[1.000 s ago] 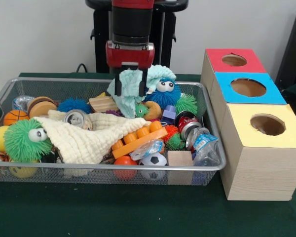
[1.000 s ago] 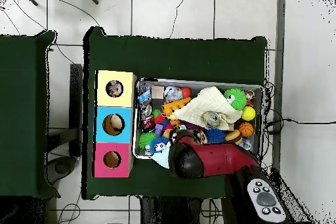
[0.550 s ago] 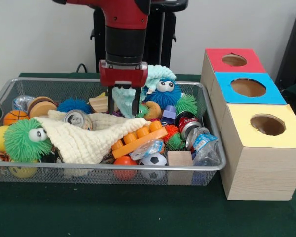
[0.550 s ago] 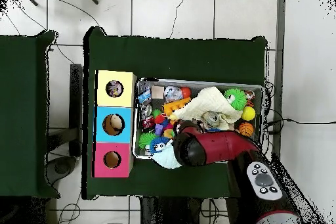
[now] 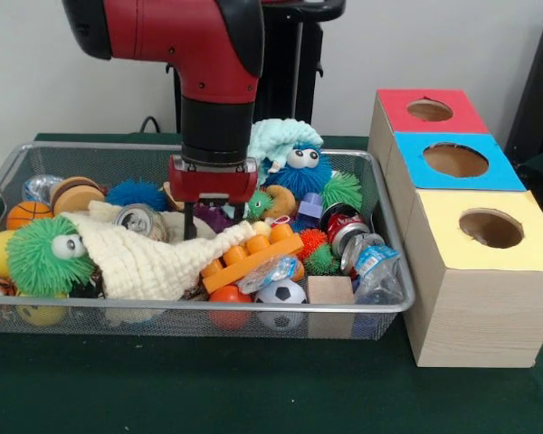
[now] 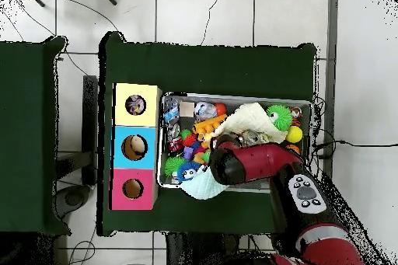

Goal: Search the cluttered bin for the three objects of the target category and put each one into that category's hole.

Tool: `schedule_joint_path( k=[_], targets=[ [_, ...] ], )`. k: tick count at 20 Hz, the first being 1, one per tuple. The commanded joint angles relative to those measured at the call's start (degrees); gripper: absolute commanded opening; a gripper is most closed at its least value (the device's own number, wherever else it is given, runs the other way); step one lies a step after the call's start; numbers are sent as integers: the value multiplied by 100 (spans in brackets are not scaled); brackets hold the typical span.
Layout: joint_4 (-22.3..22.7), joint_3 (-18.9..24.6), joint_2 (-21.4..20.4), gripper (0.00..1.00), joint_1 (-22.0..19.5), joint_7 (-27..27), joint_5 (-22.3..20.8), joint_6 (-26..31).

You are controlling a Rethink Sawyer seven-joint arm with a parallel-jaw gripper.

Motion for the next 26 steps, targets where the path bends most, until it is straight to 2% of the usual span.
schedule_joint_path(
  k=[1,6,8,10,11,12,14,15,17,18,21,24,26],
  targets=[
    [-934,67,595,100,-3,-125,-581,-252],
    [-1355,85,996,100,-87,-154,-862,-386],
    [-1414,169,1040,100,-132,-240,-936,-262],
    [-1395,159,1022,100,-104,-97,-859,-210],
    [-1385,155,1013,0,-89,-25,-820,-185],
    [-1300,282,980,0,-186,-31,-743,-131],
    [-1162,62,892,0,-11,295,-685,-353],
    [-1056,13,808,0,59,273,-762,-405],
    [-548,-106,614,0,76,743,-628,-1192],
    [-175,-79,309,0,111,807,-528,-1005],
    [799,-39,-593,0,249,1079,-223,-934],
    [1388,333,-1153,0,76,1099,115,-651],
    [1647,408,-1443,0,79,1143,311,-589]
  ],
)
